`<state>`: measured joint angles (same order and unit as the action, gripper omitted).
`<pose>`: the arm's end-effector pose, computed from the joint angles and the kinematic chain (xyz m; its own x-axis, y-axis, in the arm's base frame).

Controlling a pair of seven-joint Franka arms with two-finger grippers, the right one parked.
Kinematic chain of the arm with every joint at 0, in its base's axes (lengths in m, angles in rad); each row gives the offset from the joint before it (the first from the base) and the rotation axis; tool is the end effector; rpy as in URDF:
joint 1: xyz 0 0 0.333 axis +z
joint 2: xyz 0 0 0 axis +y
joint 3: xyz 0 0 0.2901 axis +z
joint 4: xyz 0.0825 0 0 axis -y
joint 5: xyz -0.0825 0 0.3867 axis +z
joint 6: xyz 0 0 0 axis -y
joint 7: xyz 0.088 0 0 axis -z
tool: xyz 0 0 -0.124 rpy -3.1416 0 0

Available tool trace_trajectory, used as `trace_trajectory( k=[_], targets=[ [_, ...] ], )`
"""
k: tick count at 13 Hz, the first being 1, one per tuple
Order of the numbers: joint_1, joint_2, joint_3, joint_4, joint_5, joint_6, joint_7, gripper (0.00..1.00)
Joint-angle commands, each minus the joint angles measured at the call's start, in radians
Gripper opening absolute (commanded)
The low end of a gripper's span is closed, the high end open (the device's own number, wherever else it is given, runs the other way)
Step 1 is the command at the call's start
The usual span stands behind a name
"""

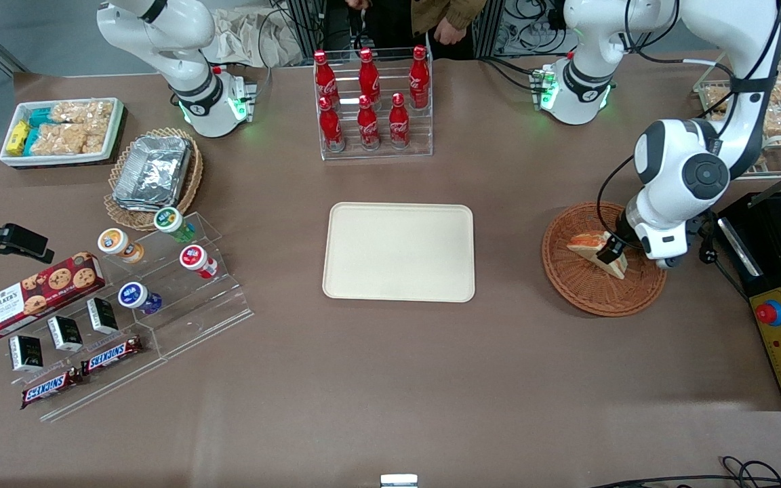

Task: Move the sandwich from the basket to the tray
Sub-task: 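Lower the left gripper and close it on the wrapped sandwich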

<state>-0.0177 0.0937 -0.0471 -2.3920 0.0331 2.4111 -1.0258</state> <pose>0.4880 -0.0315 0.2278 0.5924 0.8052 -0.0252 0.8023 -0.5926 -0.0719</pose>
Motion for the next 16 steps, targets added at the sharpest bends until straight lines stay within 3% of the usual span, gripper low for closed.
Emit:
trace_trajectory(
  k=[1,3,5,7,9,12,16],
  targets=[
    [0.004,0.007,-0.005,-0.029,-0.001,0.034,-0.023,0.99],
    [0.001,0.024,-0.005,-0.027,-0.001,0.034,-0.023,0.96],
    [-0.002,0.012,-0.005,-0.018,-0.001,0.020,-0.045,0.39],
    [-0.002,-0.005,-0.008,0.022,-0.001,-0.019,-0.059,0.02],
    [-0.016,-0.008,-0.017,0.118,0.002,-0.134,-0.046,0.00],
    [-0.034,0.030,-0.045,0.403,0.010,-0.477,-0.034,0.00],
    [-0.045,0.076,-0.048,0.716,0.016,-0.745,0.154,0.00]
  ],
)
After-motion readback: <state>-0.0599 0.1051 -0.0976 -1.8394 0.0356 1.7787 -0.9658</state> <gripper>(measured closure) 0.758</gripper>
